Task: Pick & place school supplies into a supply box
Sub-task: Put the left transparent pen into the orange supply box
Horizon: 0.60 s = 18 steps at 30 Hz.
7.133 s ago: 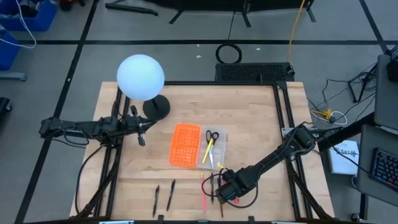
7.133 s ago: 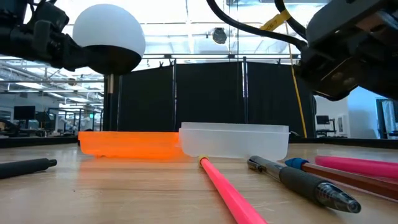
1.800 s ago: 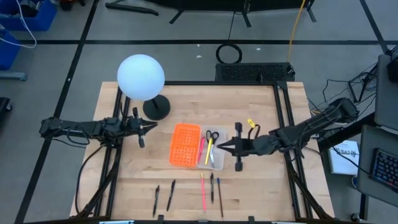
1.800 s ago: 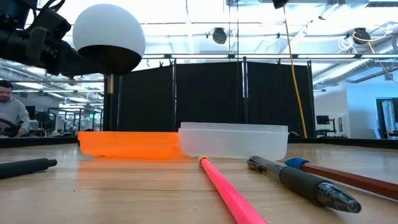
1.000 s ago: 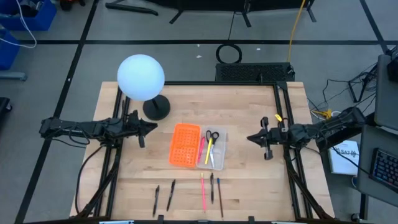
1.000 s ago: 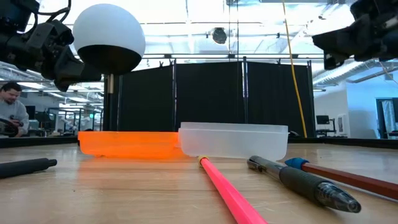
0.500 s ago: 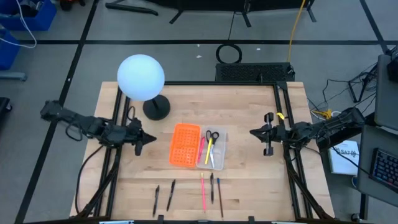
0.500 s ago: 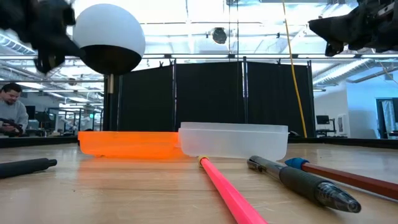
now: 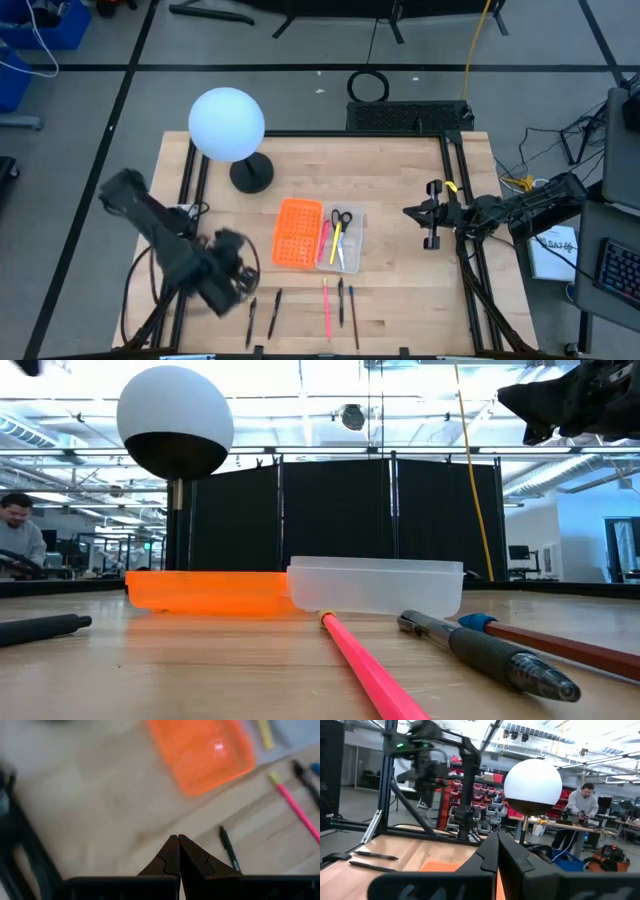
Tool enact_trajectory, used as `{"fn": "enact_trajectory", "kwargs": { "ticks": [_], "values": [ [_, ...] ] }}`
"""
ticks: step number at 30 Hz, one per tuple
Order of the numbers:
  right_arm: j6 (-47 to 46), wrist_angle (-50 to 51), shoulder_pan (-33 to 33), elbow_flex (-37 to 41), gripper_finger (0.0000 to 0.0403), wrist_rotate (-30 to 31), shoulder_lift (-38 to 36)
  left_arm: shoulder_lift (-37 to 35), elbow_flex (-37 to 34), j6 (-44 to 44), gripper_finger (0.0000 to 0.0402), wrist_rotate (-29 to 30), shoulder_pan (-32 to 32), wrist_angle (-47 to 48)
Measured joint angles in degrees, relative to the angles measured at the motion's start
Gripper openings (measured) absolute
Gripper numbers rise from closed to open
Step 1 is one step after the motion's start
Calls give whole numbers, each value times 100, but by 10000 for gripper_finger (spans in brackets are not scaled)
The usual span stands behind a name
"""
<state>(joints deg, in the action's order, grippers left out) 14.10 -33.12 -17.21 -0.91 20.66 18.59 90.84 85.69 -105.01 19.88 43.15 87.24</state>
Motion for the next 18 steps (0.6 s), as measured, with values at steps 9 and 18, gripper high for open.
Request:
{"fn": "enact_trajectory", "kwargs": {
  "ticks": [9,18],
  "values": [
    [-289,379,-6,2,0,-421,2,1405,208,-870,3,-444,462,-1105],
    [-331,513,-11,4,0,-738,2,2038,208,-1320,88,-1038,585,-2218]
  ]
}}
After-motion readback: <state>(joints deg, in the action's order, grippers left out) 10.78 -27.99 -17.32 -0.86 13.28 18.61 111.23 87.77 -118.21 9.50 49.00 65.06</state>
